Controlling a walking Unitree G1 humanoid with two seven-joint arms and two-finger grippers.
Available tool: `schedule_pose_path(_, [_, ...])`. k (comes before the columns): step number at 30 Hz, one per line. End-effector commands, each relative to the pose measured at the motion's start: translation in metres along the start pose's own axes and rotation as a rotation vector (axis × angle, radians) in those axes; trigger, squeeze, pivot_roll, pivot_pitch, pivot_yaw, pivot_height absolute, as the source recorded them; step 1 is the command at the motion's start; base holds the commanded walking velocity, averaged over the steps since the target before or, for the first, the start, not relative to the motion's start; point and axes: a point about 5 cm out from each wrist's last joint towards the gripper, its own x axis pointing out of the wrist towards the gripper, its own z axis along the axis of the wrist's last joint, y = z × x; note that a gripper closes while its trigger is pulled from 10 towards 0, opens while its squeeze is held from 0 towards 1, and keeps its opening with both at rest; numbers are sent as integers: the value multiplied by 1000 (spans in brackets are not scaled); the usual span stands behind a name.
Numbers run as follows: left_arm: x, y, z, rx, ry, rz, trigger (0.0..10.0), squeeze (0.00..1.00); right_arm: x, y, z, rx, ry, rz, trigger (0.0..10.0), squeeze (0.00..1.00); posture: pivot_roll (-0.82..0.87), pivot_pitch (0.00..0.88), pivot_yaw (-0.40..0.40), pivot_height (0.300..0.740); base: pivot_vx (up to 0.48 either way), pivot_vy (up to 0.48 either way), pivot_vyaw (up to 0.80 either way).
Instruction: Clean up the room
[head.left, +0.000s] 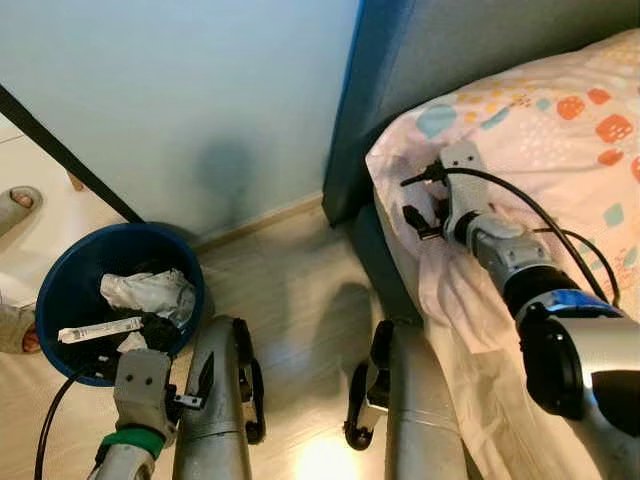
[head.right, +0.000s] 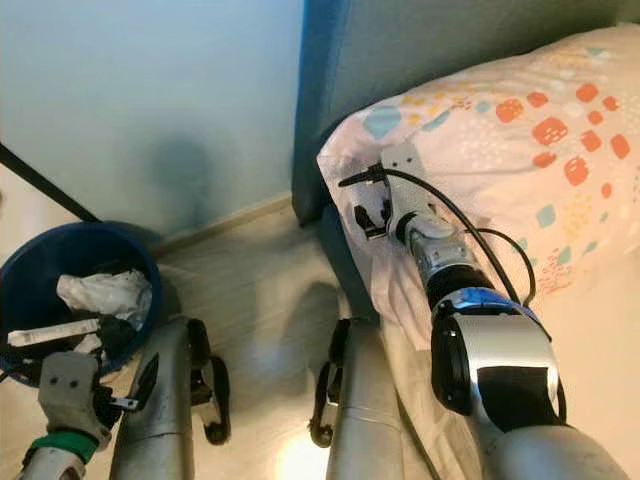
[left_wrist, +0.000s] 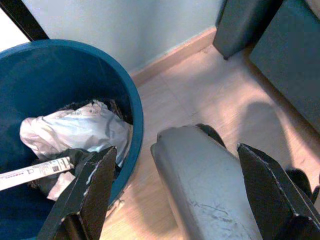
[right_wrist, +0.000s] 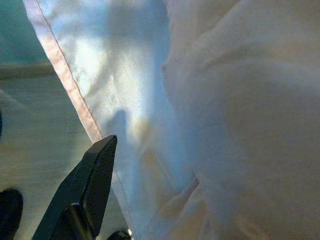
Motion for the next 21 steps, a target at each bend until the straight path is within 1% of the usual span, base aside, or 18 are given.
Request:
schedule_pose_path(1, [-5, 4, -14, 3, 72, 6, 10000, 0, -1, 1, 0, 30, 28, 51, 10000, 0, 69, 331, -14, 600, 0, 0, 0])
schedule_pose_path(2, [0, 6, -12, 5, 66, 11, 10000, 0, 0, 5, 8, 42, 23, 126, 10000, 0, 66, 316, -17, 600, 0, 0, 0])
schedule_pose_path(3, [0, 6, -12, 5, 66, 11, 10000, 0, 0, 5, 8, 42, 23, 126, 10000, 0, 66, 316, -17, 600, 0, 0, 0])
schedule_pose_path(4, [4, 8, -10, 8, 60, 14, 10000, 0, 0, 11, 15, 52, 18, 219, 10000, 0, 65, 311, -18, 600, 0, 0, 0])
schedule_pose_path(5, [8, 9, -8, 7, 52, 18, 10000, 0, -2, 17, 24, 63, 2, 359, 10000, 0, 60, 298, -20, 600, 0, 0, 0])
schedule_pose_path(6, [8, 9, -8, 7, 52, 18, 10000, 0, -2, 17, 24, 63, 2, 359, 10000, 0, 60, 298, -20, 600, 0, 0, 0])
schedule_pose_path(7, [10, 9, -7, 6, 48, 20, 10000, 0, -4, 22, 30, 69, -11, 451, 10000, 0, 59, 294, -21, 600, 0, 0, 0])
schedule_pose_path(8, [17, 10, -6, 12, 44, 20, 10000, 0, -14, 28, 61, 187, -163, 716, 10000, 0, 52, 275, -17, 600, 0, 0, 0])
schedule_pose_path(9, [17, 10, -6, 12, 44, 20, 10000, 0, -14, 28, 61, 187, -163, 716, 10000, 0, 52, 275, -17, 600, 0, 0, 0])
schedule_pose_path(11, [21, 10, -5, 17, 44, 19, 10000, 0, -26, 27, 87, 274, -306, 883, 10000, 0, 50, 266, -13, 600, 0, 0, 0])
schedule_pose_path(12, [22, 10, -5, 17, 45, 19, 10000, 0, -29, 26, 92, 287, -340, 915, 10000, 0, 50, 262, -11, 600, 0, 0, 0])
schedule_pose_path(14, [23, 9, -5, 22, 45, 9, 10000, 0, -30, 19, 99, 285, -406, 859, 10000, 0, 49, 249, -8, 600, 0, 0, 0])
schedule_pose_path(15, [23, 9, -5, 22, 45, 9, 10000, 0, -30, 19, 99, 285, -406, 859, 10000, 0, 49, 249, -8, 600, 0, 0, 0])
schedule_pose_path(17, [26, 10, -5, 24, 47, 7, 10000, 0, -28, 11, 97, 314, -415, 751, 10000, 0, 49, 241, -5, 600, 0, 0, 0])
schedule_pose_path(18, [27, 12, -6, 24, 49, 9, 10000, 0, -24, 7, 93, 299, -398, 658, 10000, 0, 51, 235, -3, 600, 0, 0, 0])
schedule_pose_path(19, [27, 12, -6, 24, 49, 9, 10000, 0, -24, 7, 93, 299, -398, 658, 10000, 0, 51, 235, -3, 600, 0, 0, 0])
schedule_pose_path(20, [28, 13, -6, 25, 49, 11, 10000, 0, -21, -2, 90, 279, -399, 505, 10000, 0, 51, 234, 1, 600, 0, 0, 0])
schedule_pose_path(21, [29, 14, -5, 26, 49, 11, 10000, 0, -20, -15, 87, 299, -421, 310, 10000, 0, 50, 231, 6, 600, 0, 0, 0])
